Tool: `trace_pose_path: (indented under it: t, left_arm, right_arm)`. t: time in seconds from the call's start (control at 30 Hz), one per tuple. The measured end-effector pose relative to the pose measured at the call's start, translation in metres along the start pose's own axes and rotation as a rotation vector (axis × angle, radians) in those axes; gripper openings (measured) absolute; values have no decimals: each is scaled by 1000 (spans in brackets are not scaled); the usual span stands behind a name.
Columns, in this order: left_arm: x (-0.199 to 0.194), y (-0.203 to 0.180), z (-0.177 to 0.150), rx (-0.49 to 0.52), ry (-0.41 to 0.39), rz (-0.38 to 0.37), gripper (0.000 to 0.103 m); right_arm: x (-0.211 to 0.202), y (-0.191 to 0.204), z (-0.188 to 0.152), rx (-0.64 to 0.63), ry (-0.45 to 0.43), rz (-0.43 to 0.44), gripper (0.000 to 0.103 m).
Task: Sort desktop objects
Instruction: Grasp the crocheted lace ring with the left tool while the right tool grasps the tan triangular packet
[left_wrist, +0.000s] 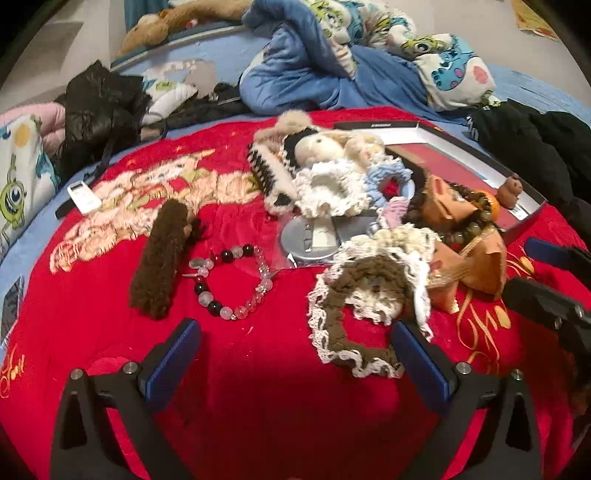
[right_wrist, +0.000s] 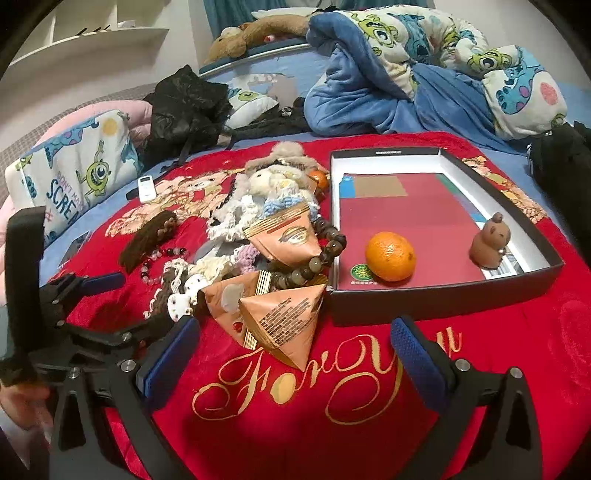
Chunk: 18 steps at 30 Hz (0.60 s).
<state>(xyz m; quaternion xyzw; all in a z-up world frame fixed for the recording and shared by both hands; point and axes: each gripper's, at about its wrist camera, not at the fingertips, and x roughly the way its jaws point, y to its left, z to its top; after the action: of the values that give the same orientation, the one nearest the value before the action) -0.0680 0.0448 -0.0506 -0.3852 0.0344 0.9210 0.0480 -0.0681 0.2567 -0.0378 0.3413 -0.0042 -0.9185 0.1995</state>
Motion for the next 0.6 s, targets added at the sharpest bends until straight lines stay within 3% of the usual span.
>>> trace_pose_path:
  t: [0.07,0.17,0.4,0.47,0.57,0.6]
  left_arm:
    - [8,2,0,-15,28,-18,103]
    - [17,6,0,-37,71,-48,103]
    - [20,2,-1,-24,70,-47,103]
    - [17,0,-2,-14,59,-61,97]
    - [11,-7,-5,26,36,-85,78]
    - [9,-11,-6,46,28,-95,66]
  right_arm:
    - [5,1,-1,-4,18,4,102]
    - [16,0,-1,0,66,10,87]
    - [22,-7,-3,28,89,-12,52]
    - [20,-8,-3,37,84,-6,48]
    - [18,-8,-3,40,77,8,34]
    - [17,-7,-3,34,75,13,30]
